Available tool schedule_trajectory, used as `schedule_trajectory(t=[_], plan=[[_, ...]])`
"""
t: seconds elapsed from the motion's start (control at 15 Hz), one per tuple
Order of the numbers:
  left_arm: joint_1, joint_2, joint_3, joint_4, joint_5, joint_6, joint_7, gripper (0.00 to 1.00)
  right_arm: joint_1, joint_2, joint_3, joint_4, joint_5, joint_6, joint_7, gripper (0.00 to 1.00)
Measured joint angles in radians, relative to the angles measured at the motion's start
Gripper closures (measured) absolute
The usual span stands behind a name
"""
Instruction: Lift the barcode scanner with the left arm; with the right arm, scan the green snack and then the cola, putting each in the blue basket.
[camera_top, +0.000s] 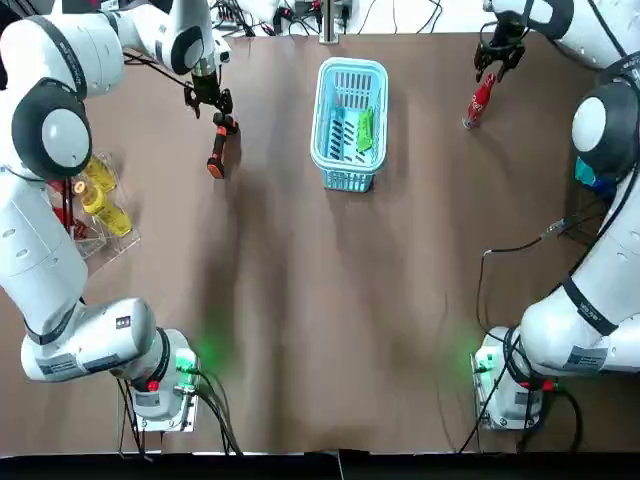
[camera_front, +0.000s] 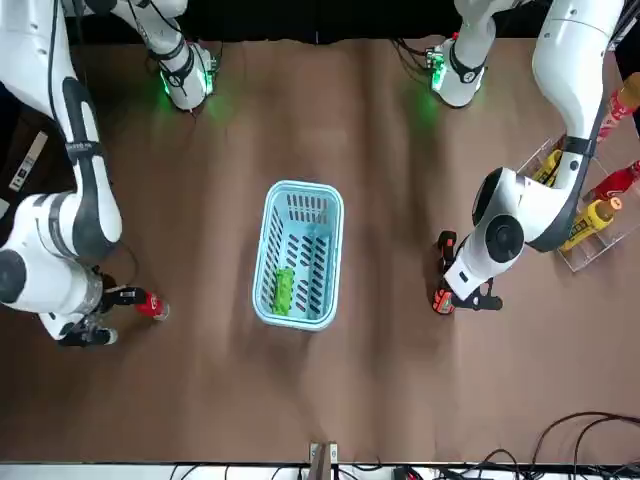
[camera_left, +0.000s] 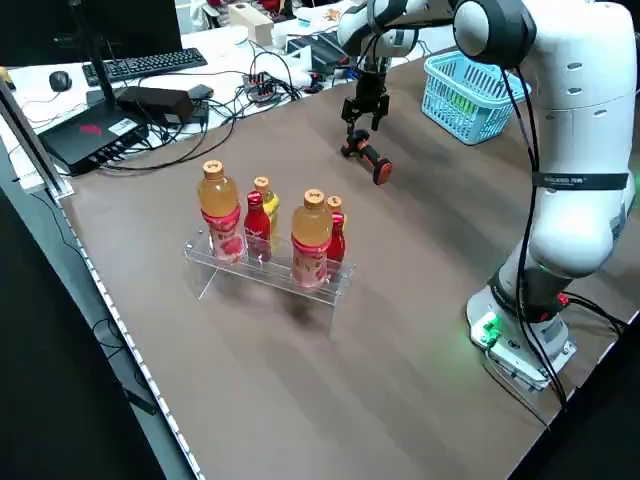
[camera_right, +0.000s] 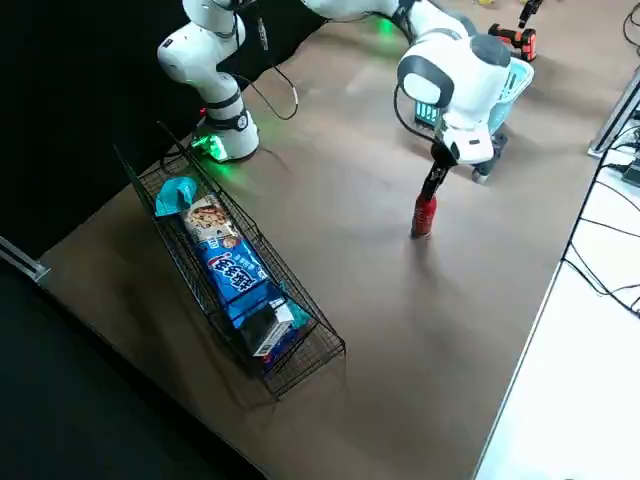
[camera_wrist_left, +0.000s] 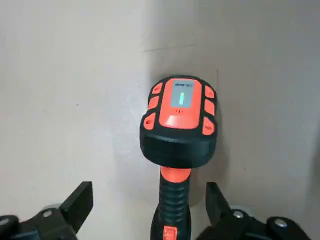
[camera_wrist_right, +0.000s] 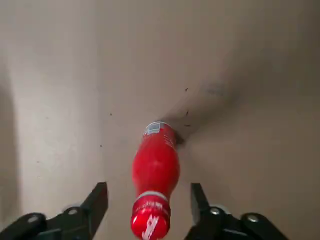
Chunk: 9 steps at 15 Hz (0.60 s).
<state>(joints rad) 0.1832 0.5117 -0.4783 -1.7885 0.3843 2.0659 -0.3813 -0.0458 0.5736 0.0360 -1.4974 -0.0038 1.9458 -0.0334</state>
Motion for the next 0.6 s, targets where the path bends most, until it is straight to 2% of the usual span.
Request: schedule_trajectory(t=[0.13,0.2,0.4,0.53,0.6], plan=[[0.002,-0.001,0.000,0.002,0.000,0.000,0.000,0.00,-0.001,0.010,-0.001,-0.001,0.000,0.001,0.000,0.32],[0.002,0.002,0.000,-0.001,0.000,-0.002,0.000,0.00,-0.001,0.010,-0.001,-0.004,0.000,0.000,0.000,0.38],[-0.004,0.046,0.000,-0.011,0.000,-0.001,0.000,0.01,-0.001,0.010,0.000,-0.007,0.000,-0.006,0.000,0.44],[-0.004,0.079,0.000,-0.012,0.000,0.001,0.000,0.04,-0.001,0.010,0.000,-0.007,0.000,-0.007,0.000,0.44],[-0.003,0.088,0.000,-0.012,0.000,0.002,0.000,0.11,-0.001,0.010,0.000,-0.006,0.000,-0.007,-0.001,0.44]])
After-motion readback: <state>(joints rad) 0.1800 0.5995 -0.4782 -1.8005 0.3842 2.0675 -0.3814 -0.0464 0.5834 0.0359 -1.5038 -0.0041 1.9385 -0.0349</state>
